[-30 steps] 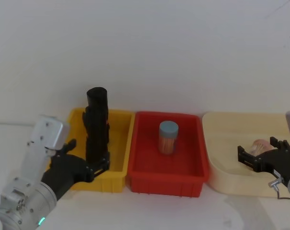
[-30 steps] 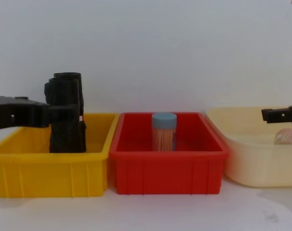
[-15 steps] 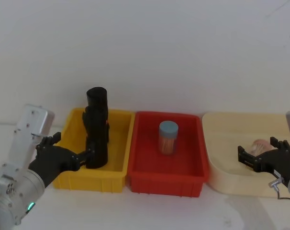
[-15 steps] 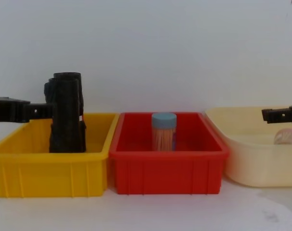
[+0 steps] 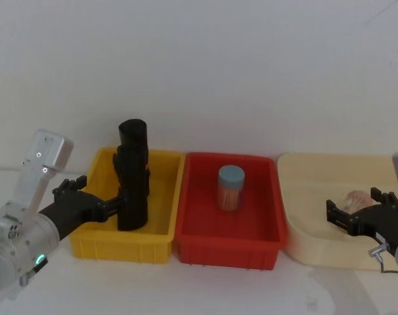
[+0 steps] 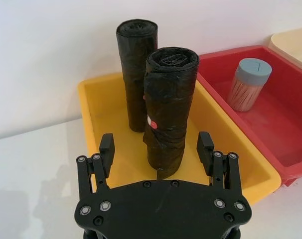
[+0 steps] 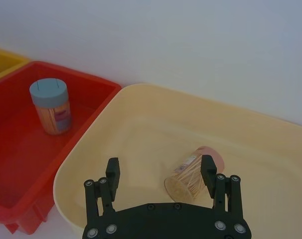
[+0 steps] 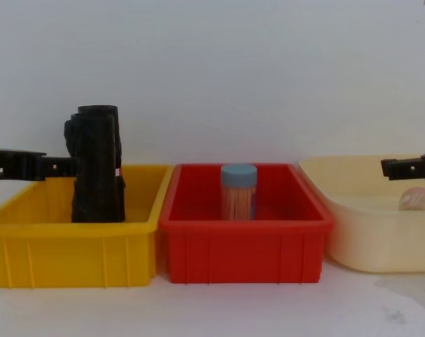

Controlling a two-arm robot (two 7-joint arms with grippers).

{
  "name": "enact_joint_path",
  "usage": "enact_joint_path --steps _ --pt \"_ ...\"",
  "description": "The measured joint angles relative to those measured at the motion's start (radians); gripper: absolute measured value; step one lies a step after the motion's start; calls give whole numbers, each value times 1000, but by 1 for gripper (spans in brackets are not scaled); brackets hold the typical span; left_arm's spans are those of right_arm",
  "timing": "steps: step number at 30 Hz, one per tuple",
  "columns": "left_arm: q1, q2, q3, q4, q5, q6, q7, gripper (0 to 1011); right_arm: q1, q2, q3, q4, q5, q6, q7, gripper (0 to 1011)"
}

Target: Pick up the garbage bag with the one hand and transfer it to the other hand.

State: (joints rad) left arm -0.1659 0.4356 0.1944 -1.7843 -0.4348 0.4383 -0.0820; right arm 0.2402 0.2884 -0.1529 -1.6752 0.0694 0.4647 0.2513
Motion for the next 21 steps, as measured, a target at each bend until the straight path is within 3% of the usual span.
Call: enact_joint_path --steps 11,21 --pt "-115 15 49 124 13 5 -99 1001 0 0 0 0 0 0 0 999" --pt "-218 6 104 246 29 3 -188 1001 0 0 0 0 0 0 0 999"
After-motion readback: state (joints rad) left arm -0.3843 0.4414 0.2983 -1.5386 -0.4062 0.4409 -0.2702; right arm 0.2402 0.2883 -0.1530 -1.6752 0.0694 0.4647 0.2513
